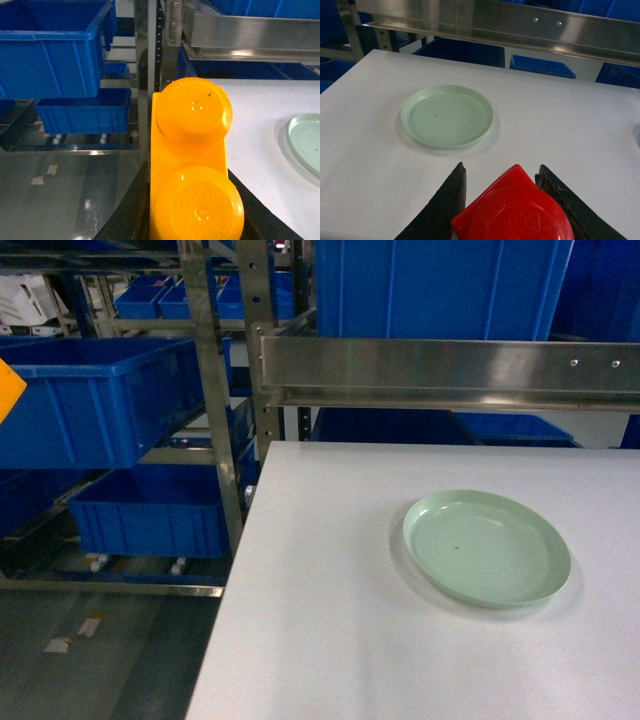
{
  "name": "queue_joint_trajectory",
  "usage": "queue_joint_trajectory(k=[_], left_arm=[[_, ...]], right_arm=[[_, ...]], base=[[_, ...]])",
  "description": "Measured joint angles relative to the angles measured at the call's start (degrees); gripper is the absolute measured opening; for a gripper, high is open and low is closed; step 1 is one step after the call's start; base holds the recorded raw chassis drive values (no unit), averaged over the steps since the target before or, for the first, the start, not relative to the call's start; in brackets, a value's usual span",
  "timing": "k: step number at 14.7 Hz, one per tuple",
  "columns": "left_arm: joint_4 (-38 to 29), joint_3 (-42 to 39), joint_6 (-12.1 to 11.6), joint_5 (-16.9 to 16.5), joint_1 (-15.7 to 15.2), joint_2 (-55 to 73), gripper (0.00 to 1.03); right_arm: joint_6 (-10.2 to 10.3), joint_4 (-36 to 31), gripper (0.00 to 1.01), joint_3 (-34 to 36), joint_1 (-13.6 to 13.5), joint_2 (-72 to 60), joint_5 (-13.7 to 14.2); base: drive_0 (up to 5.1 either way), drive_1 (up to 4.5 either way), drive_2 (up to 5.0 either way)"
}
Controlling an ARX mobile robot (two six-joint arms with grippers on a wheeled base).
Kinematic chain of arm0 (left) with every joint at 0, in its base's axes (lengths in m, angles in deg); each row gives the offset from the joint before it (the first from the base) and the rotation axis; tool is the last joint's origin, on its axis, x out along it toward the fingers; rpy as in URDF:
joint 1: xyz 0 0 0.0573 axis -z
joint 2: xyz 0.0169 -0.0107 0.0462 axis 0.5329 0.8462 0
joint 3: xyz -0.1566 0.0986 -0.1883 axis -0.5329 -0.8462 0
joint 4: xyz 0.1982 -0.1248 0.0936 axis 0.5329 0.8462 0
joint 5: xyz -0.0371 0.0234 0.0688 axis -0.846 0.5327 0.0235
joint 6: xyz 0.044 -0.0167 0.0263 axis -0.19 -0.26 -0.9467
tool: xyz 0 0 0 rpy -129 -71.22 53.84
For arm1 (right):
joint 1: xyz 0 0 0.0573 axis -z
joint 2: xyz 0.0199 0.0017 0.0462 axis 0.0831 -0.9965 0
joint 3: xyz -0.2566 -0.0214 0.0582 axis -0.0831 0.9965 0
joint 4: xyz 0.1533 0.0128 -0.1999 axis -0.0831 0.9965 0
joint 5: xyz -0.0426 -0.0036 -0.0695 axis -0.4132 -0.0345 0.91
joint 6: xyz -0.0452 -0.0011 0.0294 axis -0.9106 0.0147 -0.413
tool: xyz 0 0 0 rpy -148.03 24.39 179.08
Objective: Sort and place red and yellow blocks in left bins
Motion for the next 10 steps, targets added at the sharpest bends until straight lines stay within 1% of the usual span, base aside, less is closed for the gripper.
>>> queue_joint_trajectory(k=[10], left_arm=[[0.0, 0.0, 0.0, 0.0, -0.1, 0.0, 0.26]], right_arm=[[0.0, 0.1, 0.36, 0.0, 0.0, 0.0, 0.0]], base=[[-4.7, 0.6, 3.9]])
